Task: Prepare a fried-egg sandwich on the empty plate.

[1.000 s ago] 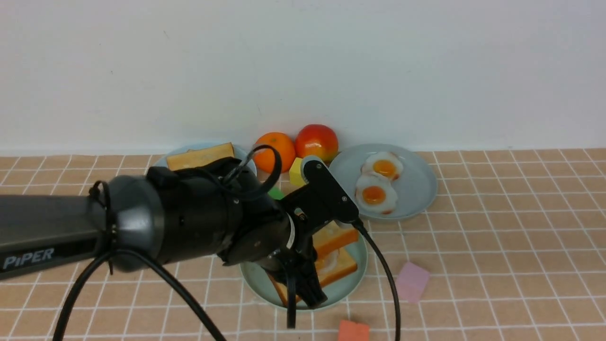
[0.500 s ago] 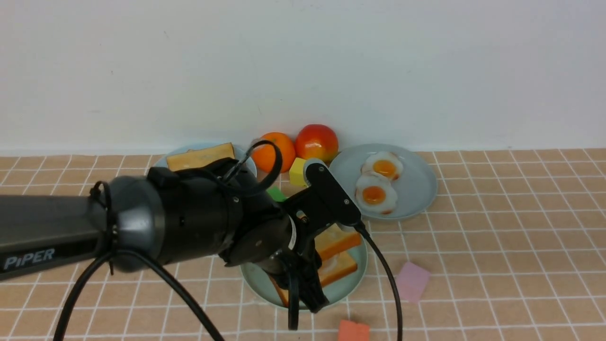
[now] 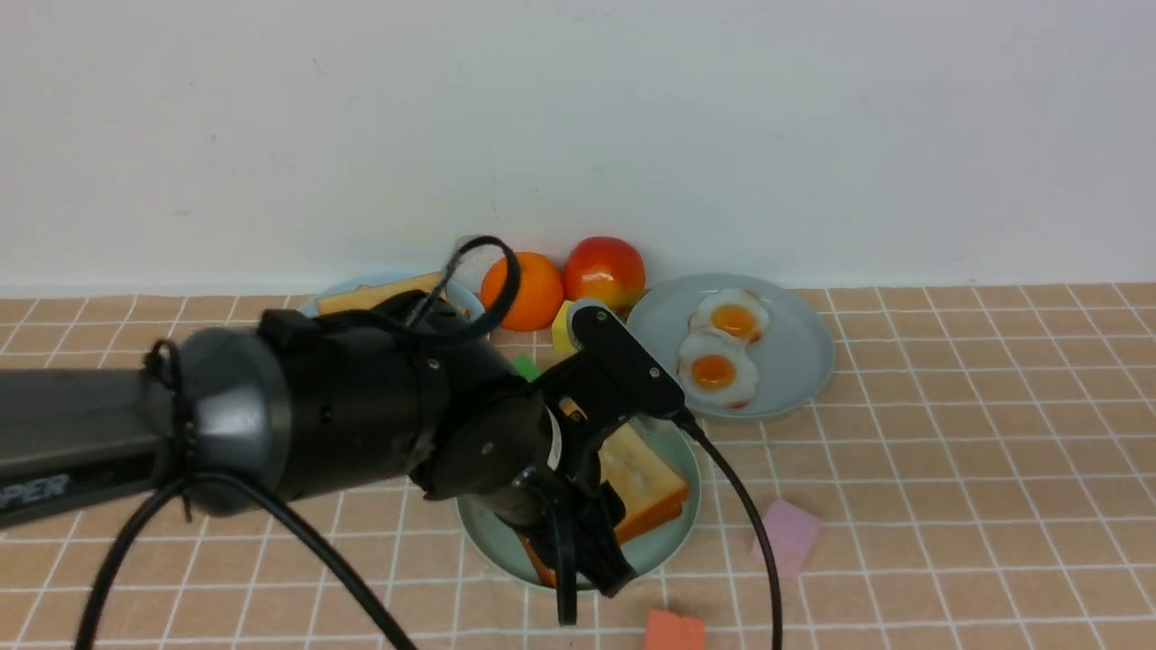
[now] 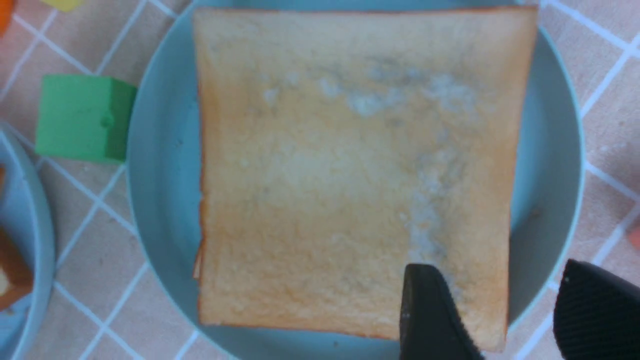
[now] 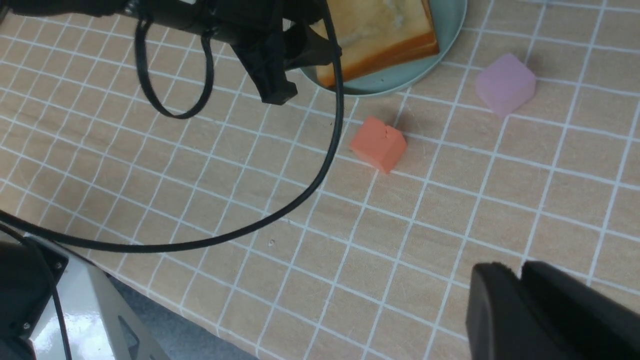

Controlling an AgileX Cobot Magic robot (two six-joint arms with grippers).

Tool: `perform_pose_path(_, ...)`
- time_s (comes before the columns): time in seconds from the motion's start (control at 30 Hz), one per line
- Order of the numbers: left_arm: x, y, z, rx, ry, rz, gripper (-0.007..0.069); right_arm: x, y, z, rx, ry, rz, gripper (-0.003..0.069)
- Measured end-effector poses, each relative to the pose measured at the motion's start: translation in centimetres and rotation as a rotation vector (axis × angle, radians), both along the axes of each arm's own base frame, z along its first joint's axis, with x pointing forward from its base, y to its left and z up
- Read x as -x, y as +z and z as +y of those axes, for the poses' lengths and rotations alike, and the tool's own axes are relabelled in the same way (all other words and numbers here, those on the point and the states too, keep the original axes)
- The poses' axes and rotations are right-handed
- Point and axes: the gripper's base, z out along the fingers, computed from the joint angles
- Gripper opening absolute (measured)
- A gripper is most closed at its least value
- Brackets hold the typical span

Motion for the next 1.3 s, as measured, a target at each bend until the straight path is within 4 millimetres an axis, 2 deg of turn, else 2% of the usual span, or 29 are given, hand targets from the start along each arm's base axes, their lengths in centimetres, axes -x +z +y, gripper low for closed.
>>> perform_pose_path(0.07,0.3,0.7,0.2,0.002,0.001,-0.004,0.0351,0.0,0.0,0.0,-0.001,0.000,-0.002,0.0087)
perform_pose_path(0.1,1.2,2.5,0.6,0.024,0.007,-0.017,0.0328,0.0,0.3,0.0,-0.001,-0.001,-0.012,0.0090)
perform_pose_path(0.13,1.3,2.8,0.6,0.031,0.007,-0.021,0.0323,0.0,0.4,0.0,0.000,-0.002,-0.016,0.0090)
perform_pose_path(0.17,2.4,5.3,1.0,0.097,0.020,-0.051,0.0272,0.1,0.8,-0.1,0.002,-0.003,-0.032,0.0091)
perform_pose_path(0.2,2.6,5.6,1.1,0.109,0.025,-0.054,0.0264,0.1,0.9,-0.1,0.002,-0.004,-0.035,0.0091)
perform_pose_path(0.23,3.8,8.2,1.7,0.188,0.039,-0.091,0.0200,0.2,1.4,-0.2,0.006,-0.007,-0.054,0.0092)
perform_pose_path(0.3,5.9,12.3,3.4,0.325,0.063,-0.156,0.0084,0.4,2.0,-0.4,0.020,-0.013,-0.082,0.0092)
perform_pose_path(0.37,8.2,15.2,5.5,0.455,0.083,-0.218,0.0000,1.0,2.3,-0.7,0.035,-0.022,-0.111,0.0090)
perform_pose_path(0.4,8.4,15.3,5.8,0.464,0.085,-0.219,-0.0011,1.0,2.3,-0.8,0.037,-0.023,-0.115,0.0089)
perform_pose_path(0.47,11.5,16.4,8.5,0.600,0.097,-0.259,-0.0013,2.4,2.6,-1.5,0.049,-0.056,-0.165,0.0062)
perform_pose_path(0.5,12.0,16.7,9.0,0.629,0.097,-0.271,-0.0013,2.7,2.7,-1.6,0.048,-0.068,-0.174,0.0055)
perform_pose_path(0.6,15.8,14.3,12.4,0.770,0.099,-0.299,-0.0013,5.6,2.9,-3.2,0.067,-0.163,-0.250,-0.0003)
perform_pose_path(0.67,17.5,11.9,14.0,0.843,0.098,-0.320,-0.0013,7.8,2.6,-4.4,0.071,-0.240,-0.288,-0.0009)
perform_pose_path(0.7,18.3,9.9,14.8,0.874,0.102,-0.325,-0.0013,8.9,2.1,-4.9,0.064,-0.274,-0.305,-0.0009)
perform_pose_path(0.73,18.4,9.6,14.9,0.880,0.102,-0.328,-0.0013,9.0,2.1,-5.0,0.061,-0.288,-0.305,-0.0009)
perform_pose_path(0.77,19.3,8.0,15.8,0.941,0.101,-0.357,-0.0013,10.2,1.2,-5.6,0.043,-0.338,-0.317,-0.0006)
perform_pose_path(0.87,20.5,4.9,17.1,1.013,0.097,-0.405,-0.0013,11.7,-0.7,-6.4,0.006,-0.413,-0.337,-0.0003)
perform_pose_path(0.9,20.5,4.8,17.1,1.024,0.096,-0.415,-0.0013,11.7,-0.7,-6.4,0.005,-0.418,-0.337,-0.0003)
perform_pose_path(0.93,21.0,3.7,17.7,1.065,0.089,-0.450,-0.0013,11.8,-2.1,-6.7,-0.011,-0.458,-0.348,-0.0001)
perform_pose_path(0.97,21.0,3.5,17.7,1.065,0.090,-0.449,-0.0013,11.8,-2.1,-6.7,-0.014,-0.462,-0.351,-0.0001)
perform_pose_path(1.07,21.3,2.1,18.0,1.076,0.088,-0.461,-0.0013,10.7,-3.9,-6.8,-0.034,-0.508,-0.373,0.0000)
perform_pose_path(1.23,21.4,0.1,18.0,1.033,0.101,-0.423,-0.0013,7.5,-6.2,-6.0,-0.113,-0.531,-0.452,0.0002)
perform_pose_path(1.3,21.4,-0.6,18.1,1.005,0.109,-0.396,-0.0013,5.6,-7.9,-5.5,-0.144,-0.522,-0.526,0.0005)
